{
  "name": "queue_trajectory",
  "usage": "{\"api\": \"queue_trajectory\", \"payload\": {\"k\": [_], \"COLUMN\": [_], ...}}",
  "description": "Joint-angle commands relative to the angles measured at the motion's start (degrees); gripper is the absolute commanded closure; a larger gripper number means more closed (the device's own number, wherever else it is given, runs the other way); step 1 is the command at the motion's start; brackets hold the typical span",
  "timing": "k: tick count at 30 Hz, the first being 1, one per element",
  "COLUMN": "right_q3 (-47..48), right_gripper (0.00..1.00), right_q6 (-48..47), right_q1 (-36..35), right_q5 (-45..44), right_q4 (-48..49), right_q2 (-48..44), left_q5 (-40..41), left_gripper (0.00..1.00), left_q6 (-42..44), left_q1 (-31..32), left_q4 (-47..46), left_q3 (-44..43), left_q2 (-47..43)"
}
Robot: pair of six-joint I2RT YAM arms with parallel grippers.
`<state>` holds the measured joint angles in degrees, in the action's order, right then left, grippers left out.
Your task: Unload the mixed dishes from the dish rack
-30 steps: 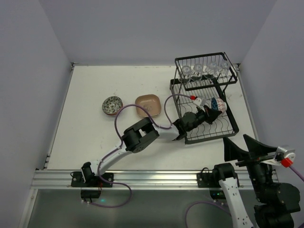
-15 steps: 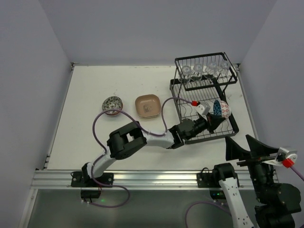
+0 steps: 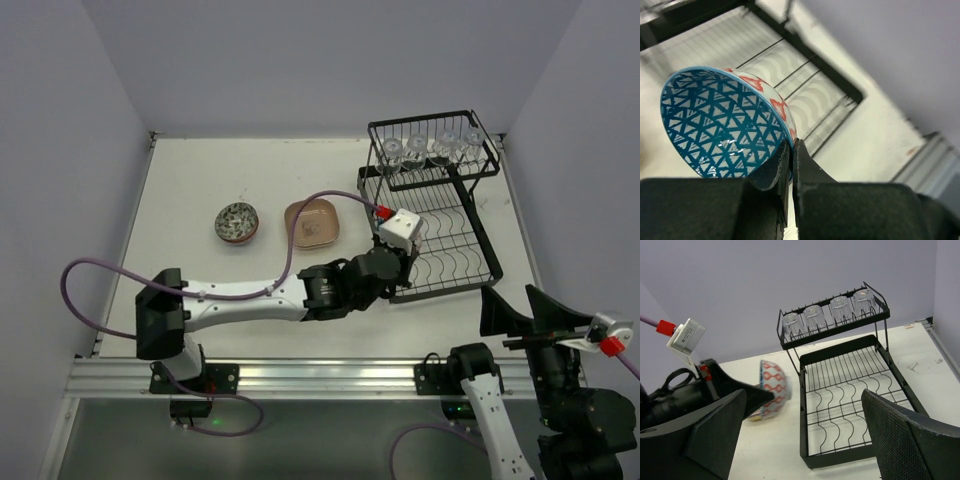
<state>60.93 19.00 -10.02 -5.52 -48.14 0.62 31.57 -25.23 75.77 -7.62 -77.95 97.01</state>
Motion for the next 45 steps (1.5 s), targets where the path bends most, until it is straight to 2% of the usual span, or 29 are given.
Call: {"api": "queue_trajectory", "payload": {"k": [1, 7, 8, 10, 11, 13, 14, 18, 19, 25, 29, 36, 45], "right_q3": [-0.90, -2.04, -2.04, -2.13, -2.13, -1.86, -1.78, -1.34, -1.34, -1.86, -2.04, -2.57, -3.80], "right_gripper": [0.01, 0.01, 0.01, 0.01, 0.01, 0.01, 0.01, 0.01, 0.01, 0.01, 0.01, 0.01, 0.01], "right_q6": [-0.81, 0.68, 0.86, 0.77, 0.77, 0.68, 0.42, -0.28, -0.37, -1.07, -1.43, -1.34, -1.43], "right_q1": [-0.26, -0.26, -0.26, -0.17, -0.26, -0.17, -0.17, -0.17, -0.26, -0.17, -0.17, -0.26, -0.17], "right_q5": [-0.73, 1.74, 2.26, 2.62, 2.71, 3.41, 3.67, 4.72, 5.08, 5.17, 5.17, 6.75, 6.40], "right_q4": [2.78, 5.43, 5.43, 5.60, 5.69, 5.78, 5.43, 4.55, 4.55, 4.02, 4.02, 4.37, 4.81], "right_q2": [1.66, 3.59, 4.03, 4.21, 4.39, 4.91, 5.09, 6.32, 6.41, 6.06, 5.88, 6.06, 5.88], "left_q5": [14.73, 8.33, 6.24, -1.03, -2.64, -4.41, -6.42, -11.52, -15.88, -17.60, -15.58, -15.14, -12.68], "left_gripper": [1.00, 1.00, 1.00, 1.00, 1.00, 1.00, 1.00, 1.00, 1.00, 1.00, 1.00, 1.00, 1.00], "left_q6": [-7.87, -11.59, -11.24, -8.70, -7.56, -4.22, -3.08, 2.28, 3.08, 5.63, 6.16, 7.65, 7.66], "left_q1": [-1.84, -19.75, -26.65, -34.25, -40.11, -44.54, -48.83, -56.42, -58.26, -58.54, -58.37, -57.14, -52.57], "left_q4": [28.41, 45.47, 48.72, 50.67, 52.08, 53.31, 54.89, 56.31, 56.40, 58.68, 61.83, 62.11, 63.16], "left_q3": [-0.01, 2.99, 2.81, 1.93, 1.49, 0.52, -1.05, -4.22, -4.83, -11.78, -15.20, -17.23, -19.25], "left_q2": [-8.04, -18.69, -19.14, -19.58, -19.49, -18.53, -17.66, -11.33, -8.62, 0.53, 4.23, 8.89, 13.28]}}
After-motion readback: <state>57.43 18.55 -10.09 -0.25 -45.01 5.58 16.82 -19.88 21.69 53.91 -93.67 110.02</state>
